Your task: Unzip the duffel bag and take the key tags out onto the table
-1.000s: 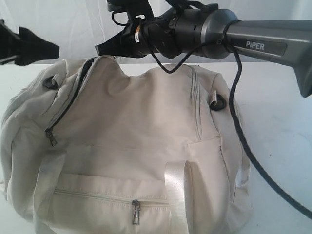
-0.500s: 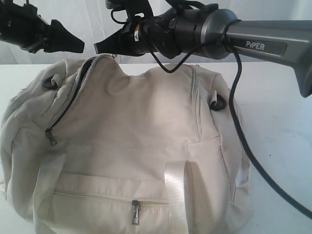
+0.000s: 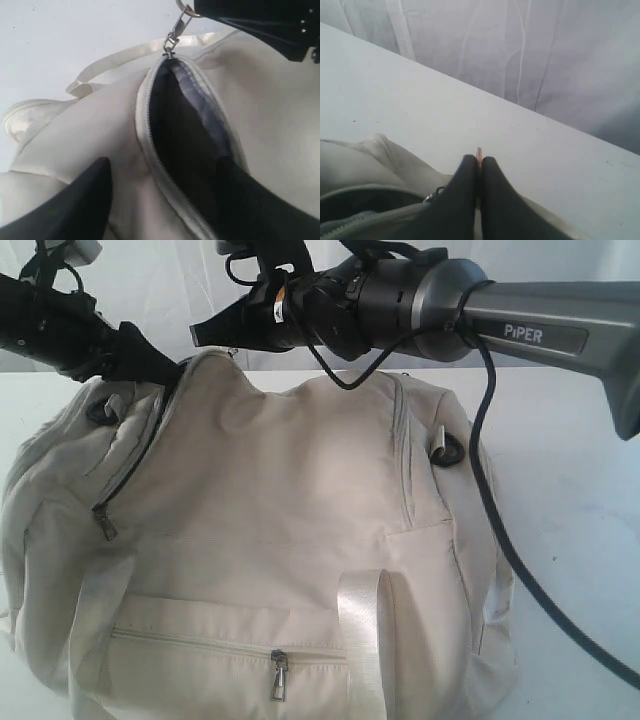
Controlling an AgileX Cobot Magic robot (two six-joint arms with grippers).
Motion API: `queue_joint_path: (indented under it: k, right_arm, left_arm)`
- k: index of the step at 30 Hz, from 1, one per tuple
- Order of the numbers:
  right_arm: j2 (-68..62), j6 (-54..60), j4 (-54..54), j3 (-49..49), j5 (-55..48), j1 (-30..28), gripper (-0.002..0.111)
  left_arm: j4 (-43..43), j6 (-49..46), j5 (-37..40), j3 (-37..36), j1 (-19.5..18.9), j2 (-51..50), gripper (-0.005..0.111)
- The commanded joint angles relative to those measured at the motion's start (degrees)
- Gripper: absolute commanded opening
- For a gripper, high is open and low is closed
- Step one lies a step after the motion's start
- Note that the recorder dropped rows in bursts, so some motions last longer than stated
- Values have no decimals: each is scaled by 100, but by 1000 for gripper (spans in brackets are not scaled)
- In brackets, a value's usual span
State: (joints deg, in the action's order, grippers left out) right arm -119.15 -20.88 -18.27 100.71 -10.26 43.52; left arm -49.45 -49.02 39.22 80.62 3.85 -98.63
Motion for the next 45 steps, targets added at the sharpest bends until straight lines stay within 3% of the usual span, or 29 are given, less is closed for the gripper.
queue_joint_path:
  k: [1,11,18,24,37,45]
  right_arm:
    - [69,54,6,-18,116,5,0]
    - [69,-30,67,-18,116,5,0]
    - [69,-30,68,-18,130,5,0]
    - [69,-30,77,-18,141,5,0]
    - [69,22,22,-18,-507,-344,0]
    - [69,22,22,-18,-629,-525,0]
  left_arm:
    - [-61,19,-93,20,28,-71,60]
    - [-558,-241,-231,20,28,-431,49]
    - [-549,-390,-659,20,327,-589,38]
    - [-483,-663,-887,20,433,-589,1]
    - [-173,-326,-1698,20,347,-216,0]
    - [-126,133,-1575,9,-202,45,0]
